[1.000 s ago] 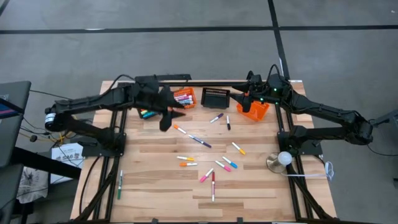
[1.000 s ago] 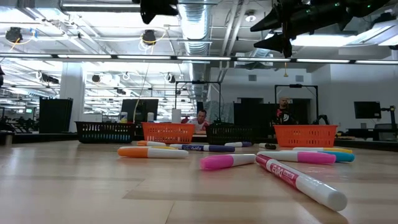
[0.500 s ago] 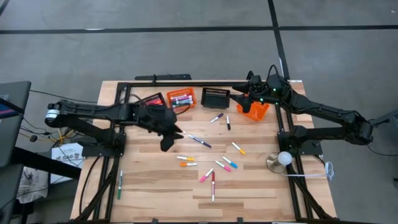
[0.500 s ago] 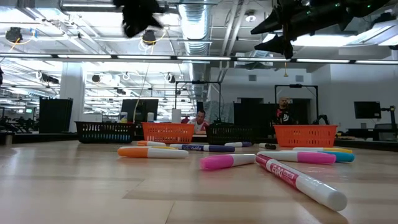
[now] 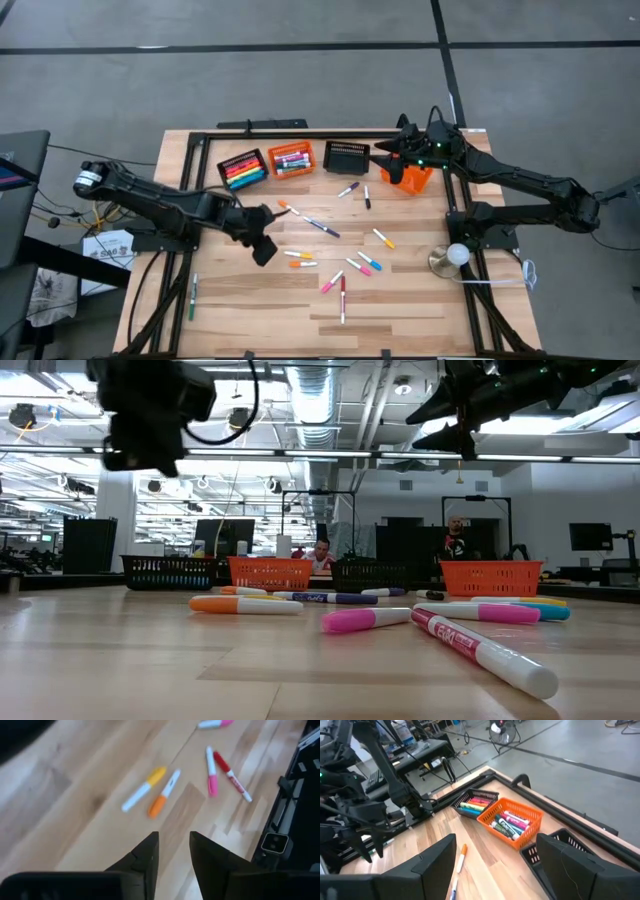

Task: Pick & Place Markers
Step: Put the green marker pen into the right black bin

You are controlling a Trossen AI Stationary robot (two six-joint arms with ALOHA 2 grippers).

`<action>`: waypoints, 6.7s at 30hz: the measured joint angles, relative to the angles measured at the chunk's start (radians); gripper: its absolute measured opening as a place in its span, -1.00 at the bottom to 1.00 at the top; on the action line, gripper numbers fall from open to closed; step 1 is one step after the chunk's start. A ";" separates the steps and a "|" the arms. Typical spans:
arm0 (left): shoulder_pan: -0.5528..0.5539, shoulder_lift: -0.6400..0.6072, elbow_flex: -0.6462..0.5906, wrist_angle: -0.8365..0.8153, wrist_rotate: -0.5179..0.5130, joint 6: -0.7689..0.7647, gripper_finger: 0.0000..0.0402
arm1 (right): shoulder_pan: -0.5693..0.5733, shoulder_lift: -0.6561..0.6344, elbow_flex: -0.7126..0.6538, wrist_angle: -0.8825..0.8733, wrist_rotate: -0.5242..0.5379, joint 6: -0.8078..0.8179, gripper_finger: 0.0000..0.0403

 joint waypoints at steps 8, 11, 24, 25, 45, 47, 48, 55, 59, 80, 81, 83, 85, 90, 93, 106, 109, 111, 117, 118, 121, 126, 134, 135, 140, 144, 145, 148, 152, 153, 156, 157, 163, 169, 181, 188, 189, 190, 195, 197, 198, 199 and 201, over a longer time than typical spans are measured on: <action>-0.070 0.000 -0.014 -0.002 0.000 -0.133 -0.49 | 0.000 0.000 0.000 -0.015 -0.001 0.000 0.32; -0.090 0.000 -0.014 -0.008 -0.001 -0.169 -0.49 | 0.000 0.000 0.000 -0.015 -0.001 0.000 0.32; -0.203 0.000 -0.014 -0.380 0.097 -0.583 -0.49 | 0.000 0.000 0.000 -0.015 -0.001 -0.019 0.32; -0.223 0.000 -0.014 -0.380 0.100 -0.610 -0.49 | 0.000 0.000 0.000 -0.015 -0.001 -0.019 0.32; -0.562 0.000 -0.014 -0.399 0.104 -1.192 -0.49 | 0.000 0.000 0.000 -0.014 -0.001 -0.027 0.32; -0.561 0.000 -0.014 -0.403 0.104 -1.194 -0.49 | 0.000 0.000 0.000 -0.014 -0.001 -0.027 0.32; -0.561 0.000 -0.014 -0.405 0.103 -1.197 -0.49 | 0.000 0.000 0.000 -0.014 -0.001 -0.027 0.32; -0.560 0.000 -0.015 -0.410 0.135 -1.265 -0.49 | 0.000 0.000 0.000 -0.014 -0.002 -0.027 0.32; -0.561 0.000 -0.015 -0.411 0.173 -1.266 -0.49 | 0.000 0.000 0.000 -0.014 -0.002 -0.027 0.32; -0.561 0.244 -0.016 -0.431 0.348 -1.229 -0.49 | 0.000 0.000 0.000 -0.012 -0.002 -0.029 0.32; -0.560 0.252 -0.016 -0.427 0.347 -1.214 -0.49 | 0.000 0.000 0.000 -0.010 -0.002 -0.029 0.32; -0.560 0.263 -0.016 -0.421 0.348 -1.192 -0.49 | 0.000 0.000 0.000 -0.011 -0.002 -0.028 0.32; -0.563 0.265 -0.016 -0.420 0.348 -1.185 -0.49 | 0.000 0.000 0.000 -0.011 -0.002 -0.028 0.32; -0.581 0.266 -0.016 -0.420 0.348 -1.206 -0.49 | 0.000 0.000 0.000 -0.013 -0.002 -0.028 0.32; -0.598 0.266 -0.016 -0.416 0.348 -1.224 -0.49 | 0.000 0.000 0.000 -0.013 -0.002 -0.028 0.32; -0.647 0.266 -0.016 -0.410 0.346 -1.342 -0.49 | 0.000 0.000 0.000 -0.013 -0.002 -0.028 0.32; -0.646 0.266 -0.016 -0.408 0.345 -1.344 -0.49 | 0.000 0.000 0.000 -0.013 -0.002 -0.028 0.32; -0.646 0.266 -0.019 -0.398 0.345 -1.350 -0.49 | 0.000 0.000 0.000 -0.013 -0.002 -0.028 0.32; -0.646 0.267 -0.099 -0.292 0.347 -1.374 -0.49 | 0.000 0.000 0.000 -0.013 -0.003 -0.026 0.32; -0.646 0.267 -0.105 -0.290 0.356 -1.376 -0.49 | 0.000 0.000 0.000 -0.014 -0.003 -0.026 0.32; -0.647 0.267 -0.120 -0.288 0.376 -1.377 -0.49 | 0.000 0.000 0.000 -0.013 -0.002 -0.026 0.32; -0.650 0.266 -0.147 -0.255 0.369 -1.374 -0.40 | 0.000 0.000 0.000 -0.013 -0.003 -0.026 0.32; -0.650 0.266 -0.177 -0.230 0.365 -1.373 -0.20 | 0.000 0.000 0.000 -0.011 -0.002 -0.026 0.32; -0.650 0.266 -0.183 -0.219 0.364 -1.373 -0.18 | 0.000 0.000 0.000 -0.011 -0.001 -0.025 0.32; -0.653 0.261 -0.229 -0.129 0.382 -1.366 -0.17 | 0.000 0.000 0.000 -0.011 -0.001 -0.025 0.32; -0.659 0.261 -0.240 -0.116 0.382 -1.366 -0.19 | 0.000 0.000 0.000 -0.011 -0.001 -0.025 0.32; -0.660 0.261 -0.240 -0.114 0.379 -1.366 -0.20 | 0.000 0.000 0.000 -0.011 -0.001 -0.025 0.32; -0.661 0.262 -0.241 -0.103 0.369 -1.363 -0.22 | 0.000 0.000 0.000 -0.011 -0.001 -0.025 0.32; -0.661 0.262 -0.241 -0.080 0.339 -1.343 -0.26 | 0.000 0.000 0.000 -0.011 0.000 -0.025 0.32; -0.661 0.262 -0.241 -0.075 0.334 -1.343 -0.27 | 0.000 0.000 0.000 -0.011 0.000 -0.025 0.32; -0.660 0.262 -0.242 -0.059 0.324 -1.343 -0.30 | 0.000 0.000 0.000 -0.011 0.000 -0.025 0.32; -0.658 0.262 -0.242 -0.054 0.323 -1.343 -0.31 | 0.000 0.000 0.000 -0.011 0.000 -0.025 0.32; -0.627 0.264 -0.242 -0.027 0.321 -1.332 -0.40 | 0.000 0.000 0.000 -0.006 0.000 -0.025 0.32; -0.601 0.265 -0.242 -0.002 0.281 -1.307 -0.51 | 0.000 0.000 0.000 -0.006 0.000 -0.025 0.32; -0.569 0.265 -0.241 0.021 0.228 -1.309 -0.78 | 0.000 0.000 0.000 -0.006 0.000 -0.025 0.32; -0.547 0.264 -0.241 0.021 0.226 -1.313 -0.81 | 0.000 0.000 0.000 0.002 0.001 -0.025 0.32; -0.542 0.264 -0.241 0.021 0.226 -1.313 -0.79 | 0.000 0.000 0.000 0.009 0.001 -0.023 0.32; -0.537 0.264 -0.241 0.021 0.226 -1.313 -0.79 | 0.000 0.000 0.000 0.017 0.001 -0.017 0.32; -0.518 0.265 -0.241 0.025 0.225 -1.310 -0.85 | 0.000 0.000 0.000 0.050 0.001 -0.009 0.32; -0.512 0.265 -0.241 0.028 0.225 -1.309 -0.85 | 0.000 0.000 0.000 0.056 0.001 -0.005 0.32; -0.510 0.265 -0.241 0.031 0.225 -1.309 -0.85 | 0.000 0.000 0.000 0.059 0.001 0.004 0.32; -0.506 0.265 -0.241 0.033 0.225 -1.309 -0.85 | 0.000 0.000 0.000 0.062 0.001 0.008 0.32; -0.500 0.265 -0.242 0.040 0.224 -1.308 -0.85 | 0.000 0.000 0.000 0.071 0.001 0.008 0.32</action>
